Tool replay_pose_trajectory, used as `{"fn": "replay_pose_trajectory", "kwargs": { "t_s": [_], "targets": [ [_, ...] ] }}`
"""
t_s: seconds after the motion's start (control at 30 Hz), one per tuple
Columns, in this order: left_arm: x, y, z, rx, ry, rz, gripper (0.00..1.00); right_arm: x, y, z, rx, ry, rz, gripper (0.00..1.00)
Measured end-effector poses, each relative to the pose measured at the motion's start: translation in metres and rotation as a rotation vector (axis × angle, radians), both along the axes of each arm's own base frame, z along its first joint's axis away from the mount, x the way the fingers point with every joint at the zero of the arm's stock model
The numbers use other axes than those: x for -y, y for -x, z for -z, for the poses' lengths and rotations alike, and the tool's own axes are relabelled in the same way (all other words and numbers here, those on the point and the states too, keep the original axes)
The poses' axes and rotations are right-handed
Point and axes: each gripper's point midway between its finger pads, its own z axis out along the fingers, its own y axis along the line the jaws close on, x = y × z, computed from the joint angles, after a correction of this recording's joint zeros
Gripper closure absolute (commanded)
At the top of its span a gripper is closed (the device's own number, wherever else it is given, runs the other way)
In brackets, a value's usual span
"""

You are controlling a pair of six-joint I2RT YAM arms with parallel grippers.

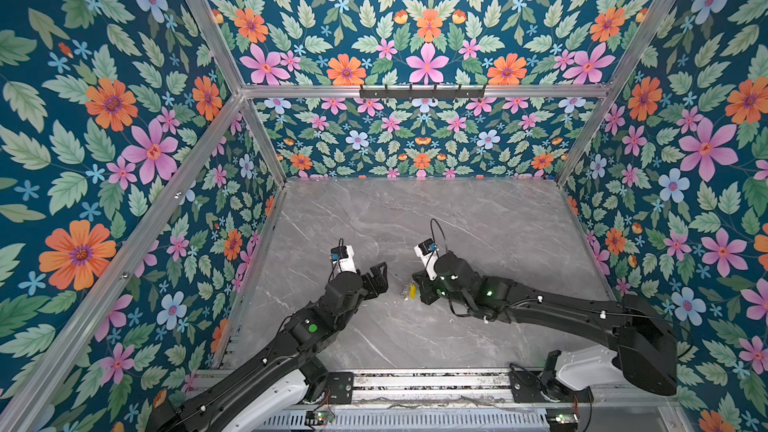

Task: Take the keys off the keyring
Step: 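Lift the keyring with the right gripper while the left gripper rises to meet it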

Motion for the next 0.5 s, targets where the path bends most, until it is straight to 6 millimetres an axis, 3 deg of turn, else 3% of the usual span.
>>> {"fn": "replay_pose_trajectory", "kwargs": {
  "t_s": [0.17, 0.5],
  "targets": [
    [0.015, 0.004, -0.031, 0.102, 0.071, 0.097, 0.16, 0.015, 0.016, -0.026, 0.013, -0.092, -0.116, 1.0],
    [0.081, 0.036, -0.083, 0.29, 0.166, 0.522, 0.51, 0.027, 0.058, -0.081, 0.069, -0.219, -0.331, 1.0]
  ]
}}
